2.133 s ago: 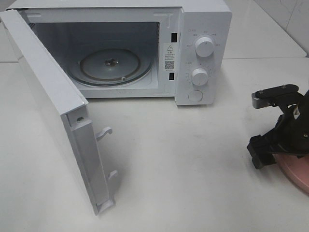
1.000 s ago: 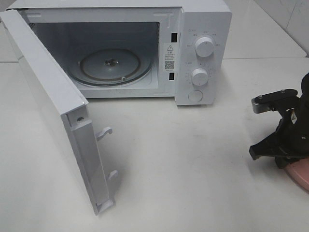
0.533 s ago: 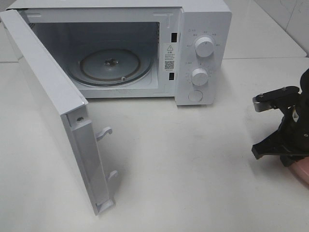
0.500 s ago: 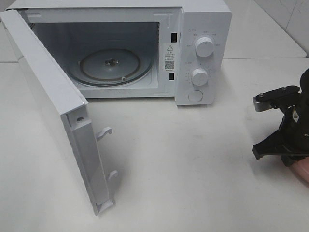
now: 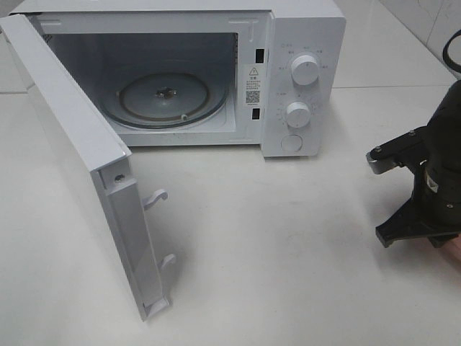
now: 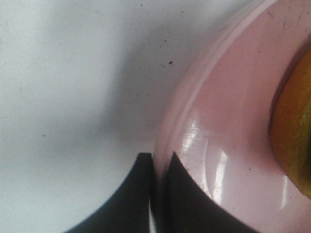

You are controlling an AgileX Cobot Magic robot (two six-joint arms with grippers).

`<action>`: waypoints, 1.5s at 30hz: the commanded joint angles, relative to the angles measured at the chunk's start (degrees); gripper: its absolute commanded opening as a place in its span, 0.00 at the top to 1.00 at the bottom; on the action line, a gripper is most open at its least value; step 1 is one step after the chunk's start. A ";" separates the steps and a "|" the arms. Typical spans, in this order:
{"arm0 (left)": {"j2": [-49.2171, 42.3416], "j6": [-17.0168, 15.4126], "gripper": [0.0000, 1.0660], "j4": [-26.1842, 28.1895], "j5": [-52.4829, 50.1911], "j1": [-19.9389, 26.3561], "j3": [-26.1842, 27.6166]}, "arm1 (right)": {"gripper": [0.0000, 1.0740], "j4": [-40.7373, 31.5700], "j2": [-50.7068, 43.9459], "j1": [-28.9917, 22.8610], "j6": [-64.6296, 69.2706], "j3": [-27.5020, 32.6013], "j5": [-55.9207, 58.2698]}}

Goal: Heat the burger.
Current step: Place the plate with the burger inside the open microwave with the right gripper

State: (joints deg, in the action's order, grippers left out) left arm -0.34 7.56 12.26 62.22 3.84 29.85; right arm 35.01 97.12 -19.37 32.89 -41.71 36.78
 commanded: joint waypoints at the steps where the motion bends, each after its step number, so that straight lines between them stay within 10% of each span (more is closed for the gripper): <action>1: -0.92 0.11 0.06 0.52 -0.80 -0.34 -0.17 | 1.00 3.09 -0.69 -1.03 0.52 -0.23 2.86; 45: -0.92 0.11 0.06 0.52 -0.80 -0.34 -0.17 | 1.00 7.16 -18.28 -31.23 -2.12 5.90 15.30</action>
State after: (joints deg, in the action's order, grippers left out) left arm -0.34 7.56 12.26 62.22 3.84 29.85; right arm 38.90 79.47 -48.13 32.60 -36.10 50.25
